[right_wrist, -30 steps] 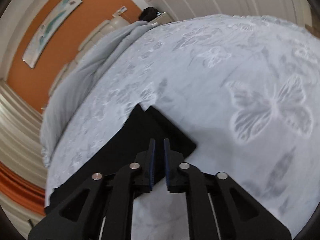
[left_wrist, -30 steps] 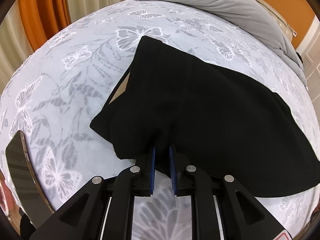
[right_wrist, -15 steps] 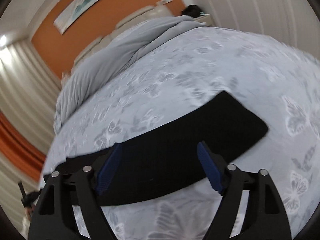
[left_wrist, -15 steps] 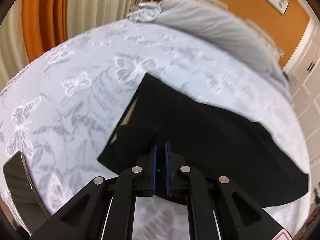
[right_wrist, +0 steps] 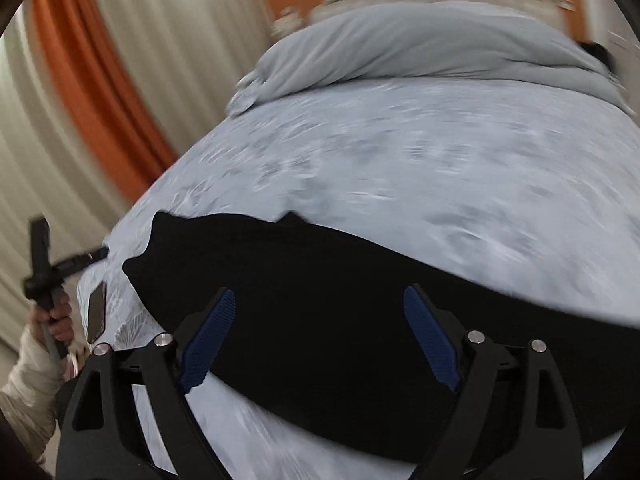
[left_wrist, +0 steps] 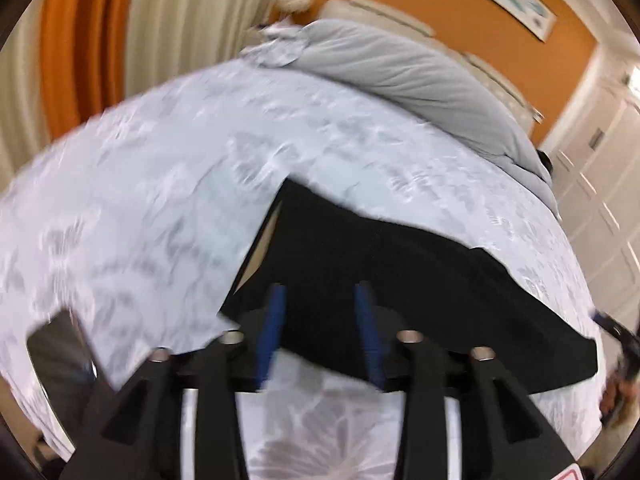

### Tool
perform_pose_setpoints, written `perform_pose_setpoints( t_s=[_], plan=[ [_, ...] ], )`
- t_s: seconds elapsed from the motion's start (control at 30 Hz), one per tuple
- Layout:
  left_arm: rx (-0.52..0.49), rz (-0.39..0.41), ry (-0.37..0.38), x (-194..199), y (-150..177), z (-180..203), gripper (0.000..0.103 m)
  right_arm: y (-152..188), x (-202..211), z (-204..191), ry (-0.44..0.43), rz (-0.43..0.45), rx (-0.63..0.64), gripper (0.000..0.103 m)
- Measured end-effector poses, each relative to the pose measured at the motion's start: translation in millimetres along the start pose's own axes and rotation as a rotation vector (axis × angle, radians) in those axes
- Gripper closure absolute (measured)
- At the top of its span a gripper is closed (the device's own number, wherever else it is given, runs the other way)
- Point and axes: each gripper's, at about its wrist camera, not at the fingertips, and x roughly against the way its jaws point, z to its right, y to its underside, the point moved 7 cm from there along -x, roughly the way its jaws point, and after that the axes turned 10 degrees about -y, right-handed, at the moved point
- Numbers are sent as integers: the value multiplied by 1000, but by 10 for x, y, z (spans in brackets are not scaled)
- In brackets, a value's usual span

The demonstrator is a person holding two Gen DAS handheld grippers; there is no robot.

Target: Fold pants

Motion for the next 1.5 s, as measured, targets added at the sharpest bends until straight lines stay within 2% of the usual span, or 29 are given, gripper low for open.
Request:
perform_pose_setpoints(
  t_s=[0.03, 0.1, 0.17, 0.2, 0.27, 0.3, 0.4, 0.5, 0.53, 0.6, 0.7, 0.73, 0.77, 0.8, 0.83, 0.87, 0.93, 0.97, 1.03, 1.07, 1.1, 1.17, 1.2, 1.23, 1.3, 1.37, 1.4, 1.43, 1.5],
  plan=[
    [4, 0, 15, -21, -52, 63, 46, -76, -227, -48, -9, -25, 11, 25],
    [24, -11, 46, -171, -179, 177, 46, -246, -754, -81, 8, -76, 43, 28],
    [16, -75, -9, -496, -209, 204, 46, -334, -1110, -34, 22, -125, 57, 28],
    [-2, -144, -49, -745, -138, 159, 47, -369, -1283, 3, 7, -158, 48, 28],
    [-12, -238, -73, -990, 50, 58, 67, -434, -1482, 63, -32, -183, 30, 28],
    [-22, -260, -75, -1054, 137, 7, 75, -454, -1562, 74, -100, -207, 6, 28],
    [-90, -198, -56, -958, 272, -76, 79, -481, -1735, 109, -241, -296, -54, 28],
    [-95, -178, -19, -895, 380, -185, 79, -507, -1846, 320, -276, -356, -111, 28],
    [-85, -176, -4, -888, 378, -231, 80, -508, -1861, 371, -280, -367, -114, 27],
    [-49, -176, 30, -892, 382, -284, 82, -460, -1914, 373, -380, -429, -131, 28],
    [-8, -182, 53, -920, 351, -343, 84, -392, -1909, 225, -485, -469, -75, 28],
    [-7, -178, 45, -933, 342, -327, 84, -415, -1914, 166, -510, -454, -63, 31],
    [-12, -173, 34, -921, 344, -304, 84, -454, -1948, 136, -516, -438, -65, 49],
    [-27, -163, 16, -908, 340, -282, 84, -503, -1964, 83, -518, -415, -60, 62],
    [-53, -146, -20, -907, 317, -240, 84, -559, -1991, 32, -480, -397, -32, 78],
    [-63, -134, -39, -900, 306, -221, 84, -624, -2008, -29, -402, -379, 35, 96],
    [-92, -111, -92, -933, 256, -174, 84, -751, -2006, 15, -291, -328, 112, 99],
    [-102, -106, -112, -973, 238, -162, 84, -819, -2044, 219, -172, -282, 127, 103],
    [-113, -89, -141, -1024, 212, -134, 84, -904, -2080, 723, 27, -218, 38, 103],
    [-122, -75, -160, -1027, 188, -124, 84, -920, -1993, 855, 36, -187, -20, 103],
    [-133, -63, -181, -1010, 174, -121, 84, -928, -1877, 839, -3, -154, -45, 103],
    [-148, -34, -226, -918, 138, -135, 71, -852, -1512, 572, -114, -113, -25, 94],
    [-142, -15, -230, -851, 118, -153, 64, -790, -1423, 473, -148, -125, -16, 92],
    [-126, 9, -214, -746, 92, -160, 63, -654, -1334, 274, -204, -151, 7, 90],
    [-90, 43, -172, -596, 20, -145, 62, -467, -1357, 35, -235, -195, 49, 90],
    [-61, 45, -120, -552, -104, -30, 50, -304, -1599, -46, -200, -265, 84, 93],
    [-53, 28, -117, -614, -163, 48, 46, -254, -1838, 44, -140, -307, 88, 99],
    [-54, -1, -132, -717, -195, 105, 42, -278, -2064, 203, -74, -313, 73, 103],
    [-64, -87, -203, -1063, -180, 163, 42, -488, -2215, 328, -83, -240, 3, 103]
  ],
)
